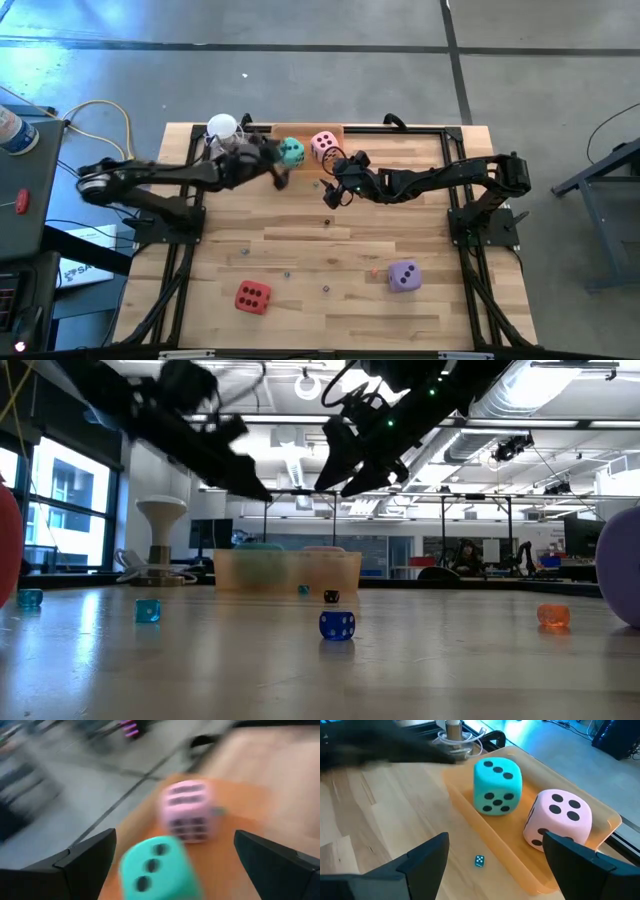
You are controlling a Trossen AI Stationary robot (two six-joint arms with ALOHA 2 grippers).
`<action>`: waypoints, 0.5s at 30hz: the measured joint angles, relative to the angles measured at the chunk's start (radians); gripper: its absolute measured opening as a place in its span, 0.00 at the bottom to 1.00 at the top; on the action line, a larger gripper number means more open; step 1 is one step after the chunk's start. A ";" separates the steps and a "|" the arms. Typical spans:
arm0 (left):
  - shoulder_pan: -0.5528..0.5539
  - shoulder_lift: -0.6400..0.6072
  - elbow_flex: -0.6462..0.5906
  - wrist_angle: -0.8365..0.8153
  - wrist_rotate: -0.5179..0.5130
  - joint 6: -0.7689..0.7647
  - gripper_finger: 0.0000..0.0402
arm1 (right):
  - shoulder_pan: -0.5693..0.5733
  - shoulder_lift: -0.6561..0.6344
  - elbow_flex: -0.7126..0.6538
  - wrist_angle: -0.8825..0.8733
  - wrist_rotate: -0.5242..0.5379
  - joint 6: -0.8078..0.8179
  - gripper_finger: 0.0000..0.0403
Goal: Pick & Place Dice
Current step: Put the small black die into the bin
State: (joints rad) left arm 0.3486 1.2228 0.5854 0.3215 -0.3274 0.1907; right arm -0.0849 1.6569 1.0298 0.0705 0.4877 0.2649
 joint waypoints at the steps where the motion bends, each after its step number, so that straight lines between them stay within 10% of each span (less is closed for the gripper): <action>1: -0.036 -0.040 0.000 -0.050 0.037 0.042 0.98 | 0.000 0.000 0.000 -0.005 0.000 0.000 0.78; 15: -0.364 -0.427 -0.013 -0.602 0.118 -0.101 0.98 | 0.027 0.000 0.001 -0.252 -0.315 0.076 0.78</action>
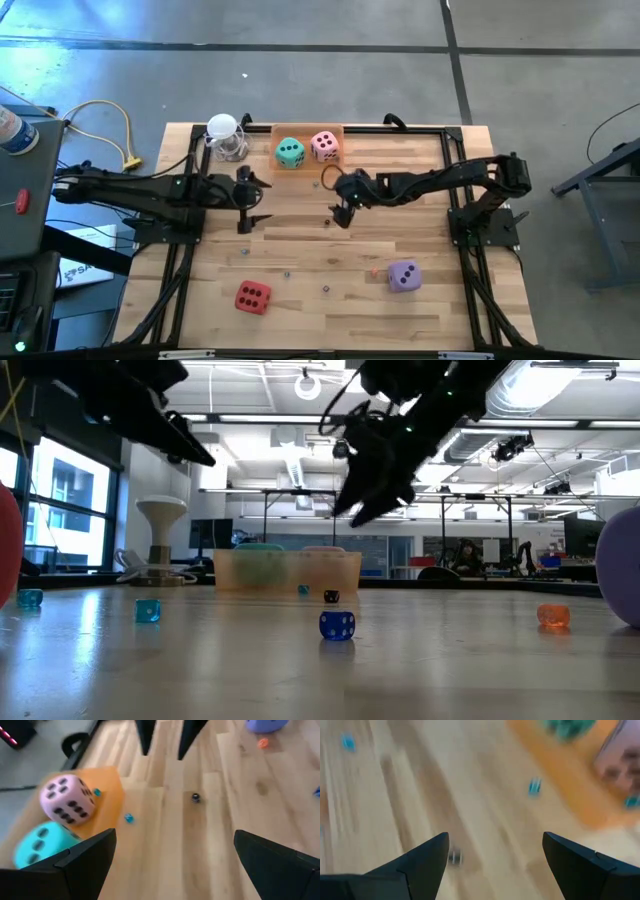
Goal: Pick & Place Dice
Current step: Put the small black die into the bin
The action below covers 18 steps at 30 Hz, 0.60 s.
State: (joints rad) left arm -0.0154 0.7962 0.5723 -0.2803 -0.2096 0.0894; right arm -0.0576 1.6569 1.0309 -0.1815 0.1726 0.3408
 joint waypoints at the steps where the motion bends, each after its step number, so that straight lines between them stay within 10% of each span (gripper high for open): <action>1: -0.007 -0.001 -0.009 0.000 0.000 -0.029 0.98 | 0.012 0.000 0.000 -0.038 -0.005 0.008 0.78; 18: -0.098 0.085 -0.084 0.156 0.025 -0.110 0.98 | 0.117 0.264 0.001 0.080 0.034 -0.081 0.78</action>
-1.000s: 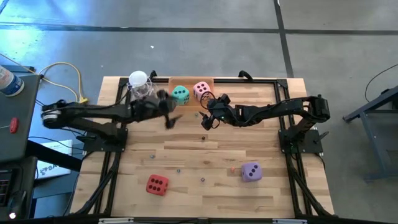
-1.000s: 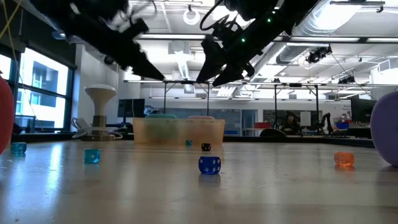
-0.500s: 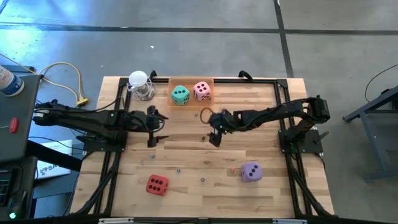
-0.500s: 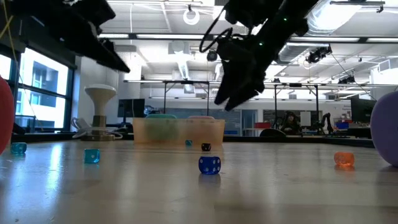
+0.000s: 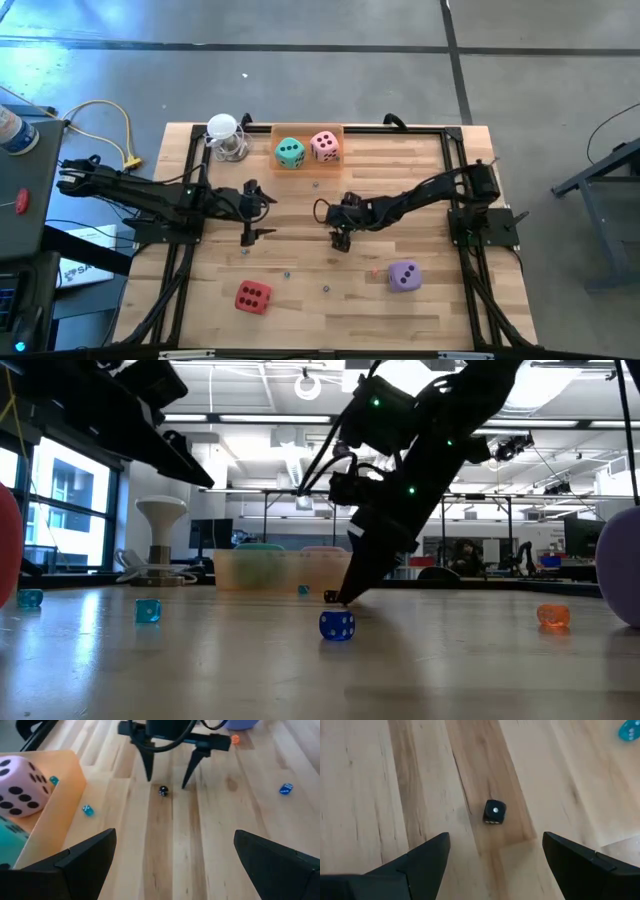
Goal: Pick & Place Dice
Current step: Put the small black die into the bin
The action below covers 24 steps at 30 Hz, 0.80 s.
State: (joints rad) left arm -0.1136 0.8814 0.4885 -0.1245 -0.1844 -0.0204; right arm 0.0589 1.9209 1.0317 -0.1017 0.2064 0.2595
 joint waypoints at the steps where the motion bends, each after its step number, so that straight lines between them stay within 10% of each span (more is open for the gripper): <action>1: -0.007 0.000 0.000 0.001 0.000 0.000 0.98 | -0.001 0.007 0.000 0.008 -0.003 0.004 0.78; 14: -0.027 -0.001 0.000 0.009 0.001 -0.008 0.98 | -0.030 0.031 0.000 0.070 -0.033 -0.021 0.74; 24: -0.027 -0.001 0.000 0.009 0.001 -0.010 0.98 | -0.037 0.032 0.000 0.079 -0.027 -0.021 0.43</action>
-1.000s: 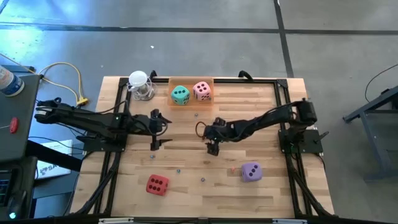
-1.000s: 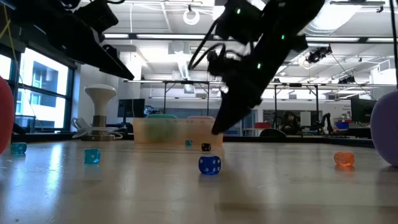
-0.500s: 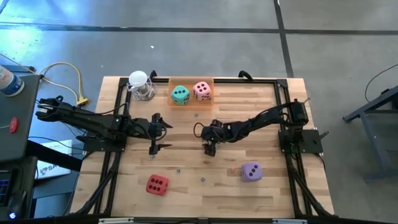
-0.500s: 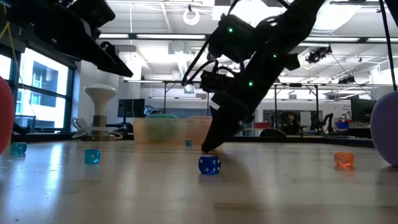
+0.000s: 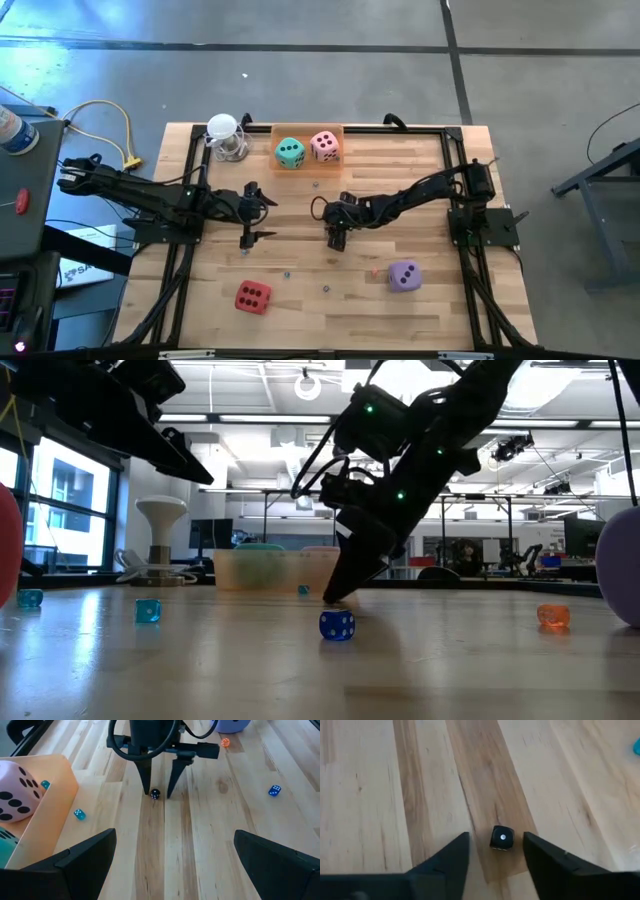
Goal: Pick & Place Dice
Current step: Put the small black die into the bin
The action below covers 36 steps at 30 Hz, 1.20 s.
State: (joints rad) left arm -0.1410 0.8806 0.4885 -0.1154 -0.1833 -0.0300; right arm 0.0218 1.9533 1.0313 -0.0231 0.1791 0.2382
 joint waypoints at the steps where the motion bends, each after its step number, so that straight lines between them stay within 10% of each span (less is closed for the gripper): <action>1: 0.000 0.000 0.000 0.000 0.000 0.000 0.98 | -0.002 0.000 0.000 0.000 0.000 0.000 0.39; 9: 0.000 0.000 0.000 0.000 0.001 0.000 0.98 | -0.016 0.000 -0.001 0.010 0.003 -0.001 0.08; 27: 0.000 0.000 0.000 -0.001 0.001 0.012 0.98 | -0.164 -0.083 0.246 -0.172 0.260 -0.065 0.08; 36: 0.000 0.000 0.000 -0.032 0.001 0.007 0.98 | -0.329 -0.079 0.246 -0.212 0.102 0.027 0.10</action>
State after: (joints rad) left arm -0.1406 0.8810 0.4882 -0.1475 -0.1825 -0.0226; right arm -0.3072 1.8748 1.2768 -0.2356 0.2812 0.2656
